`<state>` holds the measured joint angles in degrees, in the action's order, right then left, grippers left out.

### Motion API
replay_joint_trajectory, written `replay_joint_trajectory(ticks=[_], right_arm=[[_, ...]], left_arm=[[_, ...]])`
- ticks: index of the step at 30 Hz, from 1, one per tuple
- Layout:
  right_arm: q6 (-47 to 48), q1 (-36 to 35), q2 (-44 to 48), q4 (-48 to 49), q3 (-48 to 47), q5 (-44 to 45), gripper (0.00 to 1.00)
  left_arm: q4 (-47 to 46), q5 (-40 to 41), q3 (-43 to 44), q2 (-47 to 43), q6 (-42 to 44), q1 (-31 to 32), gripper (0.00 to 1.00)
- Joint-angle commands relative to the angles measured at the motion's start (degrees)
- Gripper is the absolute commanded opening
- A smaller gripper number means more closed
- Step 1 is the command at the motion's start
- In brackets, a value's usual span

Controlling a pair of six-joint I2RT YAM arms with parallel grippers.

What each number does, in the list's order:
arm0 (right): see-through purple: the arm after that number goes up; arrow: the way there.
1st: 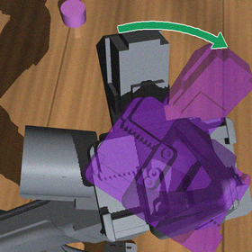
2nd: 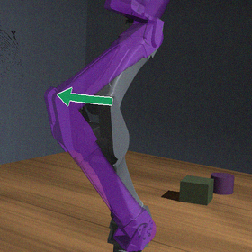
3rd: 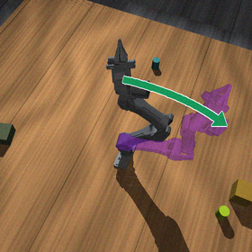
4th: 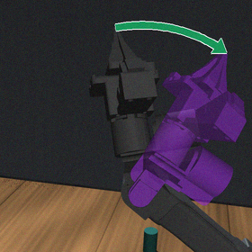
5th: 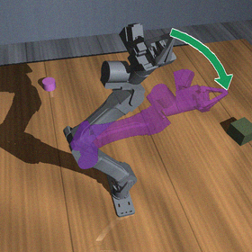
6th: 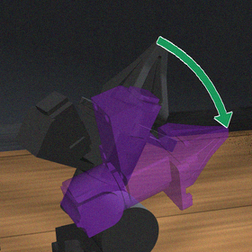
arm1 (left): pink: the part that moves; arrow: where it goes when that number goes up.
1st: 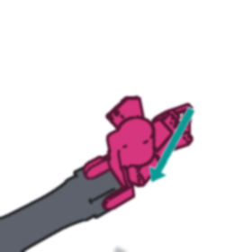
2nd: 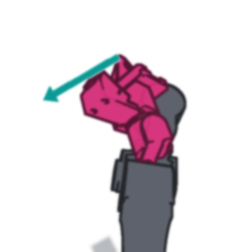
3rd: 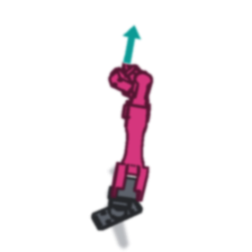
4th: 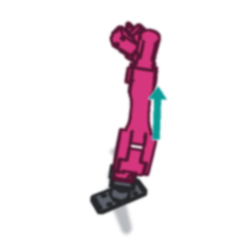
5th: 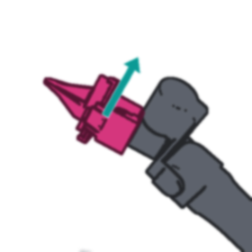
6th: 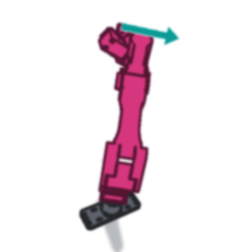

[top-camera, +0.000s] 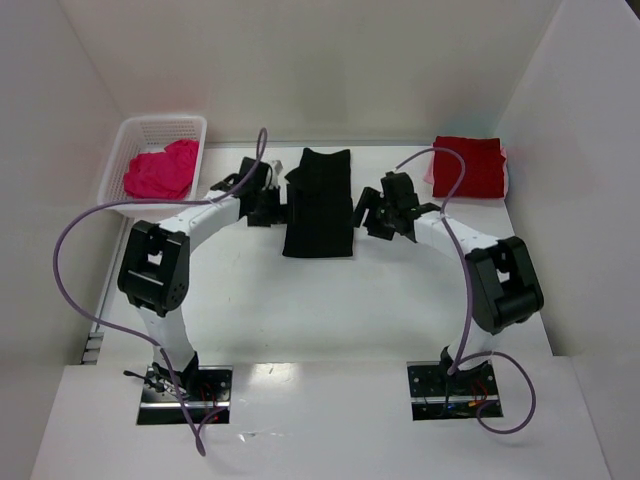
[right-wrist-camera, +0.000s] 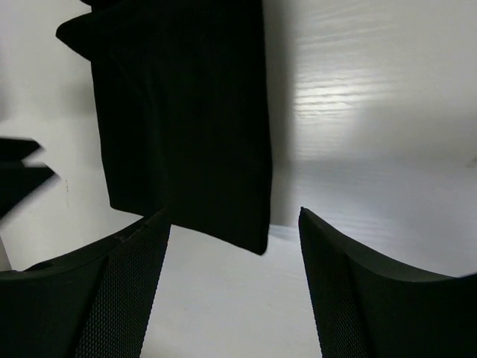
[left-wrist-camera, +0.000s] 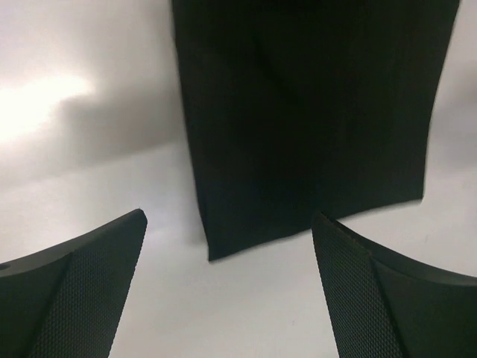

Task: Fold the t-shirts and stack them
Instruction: Grab one side of the 2/3 rectangular tshirt with both arms

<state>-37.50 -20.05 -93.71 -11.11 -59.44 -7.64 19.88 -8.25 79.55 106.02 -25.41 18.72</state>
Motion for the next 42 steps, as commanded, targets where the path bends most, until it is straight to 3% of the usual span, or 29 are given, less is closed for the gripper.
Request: replay_joint_trajectory(ticks=[1,10,24,42], right_arm=[[1.55,-1.66,-3.93,3.29,-4.02,-1.68,0.75],[1.55,-3.59,-8.07,0.22,-5.86,-0.53,0.7],[0.93,-4.64,-8.07,-1.1,-1.21,-1.06,0.56],[0.32,-5.69,-8.07,0.48,3.01,-2.73,0.53]], left_arm=[[0.25,-7.92,-4.65,-0.11,0.71,1.93,0.99],[0.25,-11.26,-10.46,-0.11,0.54,1.93,0.98],[-2.92,-12.58,-10.47,3.41,-1.04,1.93,0.9],[-3.97,-12.05,-9.94,4.46,-1.57,1.41,0.66]])
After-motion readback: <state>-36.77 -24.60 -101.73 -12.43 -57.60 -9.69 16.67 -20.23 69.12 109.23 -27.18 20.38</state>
